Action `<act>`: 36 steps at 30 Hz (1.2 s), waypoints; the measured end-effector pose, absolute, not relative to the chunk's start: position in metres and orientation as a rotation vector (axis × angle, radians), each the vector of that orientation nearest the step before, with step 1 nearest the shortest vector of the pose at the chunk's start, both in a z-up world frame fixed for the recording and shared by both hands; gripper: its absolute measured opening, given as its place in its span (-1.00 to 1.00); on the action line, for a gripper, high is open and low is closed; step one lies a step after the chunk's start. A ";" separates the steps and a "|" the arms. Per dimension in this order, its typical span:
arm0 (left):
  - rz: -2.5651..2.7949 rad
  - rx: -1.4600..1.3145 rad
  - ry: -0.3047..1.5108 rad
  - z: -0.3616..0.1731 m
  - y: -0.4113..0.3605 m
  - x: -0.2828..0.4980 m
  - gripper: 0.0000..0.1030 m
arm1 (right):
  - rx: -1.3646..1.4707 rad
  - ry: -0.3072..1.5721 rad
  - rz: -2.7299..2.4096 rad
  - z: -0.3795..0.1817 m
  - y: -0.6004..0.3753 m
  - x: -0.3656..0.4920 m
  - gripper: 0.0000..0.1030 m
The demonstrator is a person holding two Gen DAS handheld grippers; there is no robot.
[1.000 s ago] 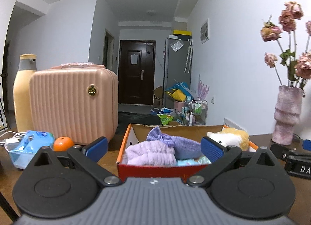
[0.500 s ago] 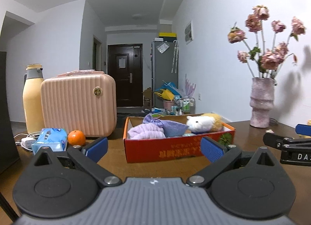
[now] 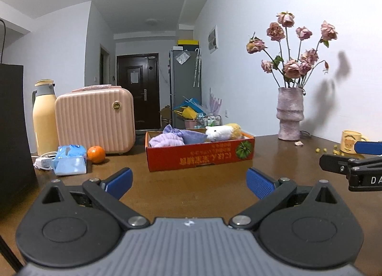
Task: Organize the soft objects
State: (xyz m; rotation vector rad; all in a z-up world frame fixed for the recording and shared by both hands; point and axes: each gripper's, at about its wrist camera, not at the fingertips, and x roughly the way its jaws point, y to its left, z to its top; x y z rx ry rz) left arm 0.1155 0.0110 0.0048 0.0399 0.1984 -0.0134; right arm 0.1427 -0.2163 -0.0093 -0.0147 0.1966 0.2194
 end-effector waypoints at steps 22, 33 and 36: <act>-0.039 0.035 0.144 0.007 0.007 0.067 1.00 | -0.022 0.169 0.248 -0.007 -0.211 0.086 1.00; -0.040 0.038 0.134 0.007 0.007 0.064 1.00 | -0.023 0.160 0.250 -0.005 -0.212 0.082 1.00; -0.041 0.039 0.133 0.008 0.006 0.063 1.00 | -0.024 0.157 0.250 -0.004 -0.212 0.081 1.00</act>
